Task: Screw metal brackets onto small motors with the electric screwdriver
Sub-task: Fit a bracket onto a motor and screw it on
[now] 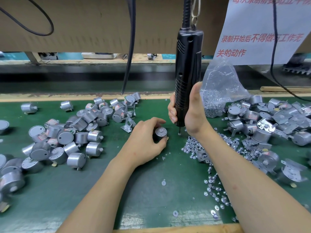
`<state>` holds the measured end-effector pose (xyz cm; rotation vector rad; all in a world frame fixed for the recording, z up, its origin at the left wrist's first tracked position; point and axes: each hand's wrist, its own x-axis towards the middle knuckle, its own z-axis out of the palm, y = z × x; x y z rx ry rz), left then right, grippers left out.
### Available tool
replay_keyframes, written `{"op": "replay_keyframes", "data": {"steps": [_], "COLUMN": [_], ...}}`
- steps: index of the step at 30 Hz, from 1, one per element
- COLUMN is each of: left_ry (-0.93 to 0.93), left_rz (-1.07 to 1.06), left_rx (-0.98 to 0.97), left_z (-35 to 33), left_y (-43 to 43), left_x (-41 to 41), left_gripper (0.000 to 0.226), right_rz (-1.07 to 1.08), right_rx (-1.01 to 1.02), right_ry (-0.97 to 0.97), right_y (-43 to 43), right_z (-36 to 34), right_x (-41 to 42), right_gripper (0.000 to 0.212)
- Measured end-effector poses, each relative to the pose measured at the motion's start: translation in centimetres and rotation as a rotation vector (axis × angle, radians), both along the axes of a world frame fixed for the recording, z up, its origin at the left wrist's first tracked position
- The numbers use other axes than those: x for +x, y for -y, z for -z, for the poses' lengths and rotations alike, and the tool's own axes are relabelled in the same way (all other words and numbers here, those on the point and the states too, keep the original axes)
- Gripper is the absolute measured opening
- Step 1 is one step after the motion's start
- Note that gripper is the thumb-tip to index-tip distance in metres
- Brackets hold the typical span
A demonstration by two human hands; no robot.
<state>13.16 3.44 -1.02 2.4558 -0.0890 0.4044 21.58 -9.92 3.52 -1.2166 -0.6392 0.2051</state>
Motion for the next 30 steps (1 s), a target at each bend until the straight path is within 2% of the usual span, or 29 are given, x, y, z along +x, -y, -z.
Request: {"op": "replay_keyframes", "data": {"steps": [3,7,9,13,16,20,22,25,27,30], "left_ry": [0.097,0.328,0.286,0.010,0.034,0.130,0.252,0.454,0.484,0.404], "left_rz": [-0.074,-0.540,-0.671,-0.740,-0.746,-0.812,-0.736,-0.434,-0.252,-0.052], "left_rx": [-0.038,-0.063,-0.017,0.150,0.164,0.174,0.114,0.077,0.057,0.025], "left_z": [-0.8,-1.9,-1.8,-1.3,-1.3,-1.7,-2.2,-2.6,-2.6,-2.0], "left_y": [-0.3,-2.3,-3.2,-3.5,-3.5,-3.7,-3.8,-3.2,-2.3,-1.8], "left_x": [-0.3,-0.4,-0.5,-0.6,-0.6,-0.9,-1.0,-0.9,-0.9,-0.9], "left_gripper": [0.039,0.016,0.019,0.028,0.018,0.018,0.015,0.009,0.005,0.003], "right_rz": [0.000,0.019,0.022,0.013,0.007,0.008,0.010,0.009,0.003,-0.006], "right_rx": [0.000,-0.003,-0.006,-0.006,-0.008,-0.010,-0.013,-0.012,-0.005,0.001], "right_ry": [0.003,0.005,0.008,0.004,0.005,0.005,0.009,0.009,0.000,-0.012], "right_y": [0.0,0.2,0.3,0.1,0.0,0.0,0.0,0.1,0.0,-0.1], "right_z": [-0.2,-0.3,-0.3,-0.3,-0.4,-0.5,-0.6,-0.7,-0.7,-0.6], "right_x": [-0.1,0.0,0.0,-0.1,-0.2,-0.3,-0.3,-0.3,-0.2,-0.3], "right_gripper": [0.086,0.088,0.087,0.087,0.086,0.087,0.088,0.089,0.089,0.087]}}
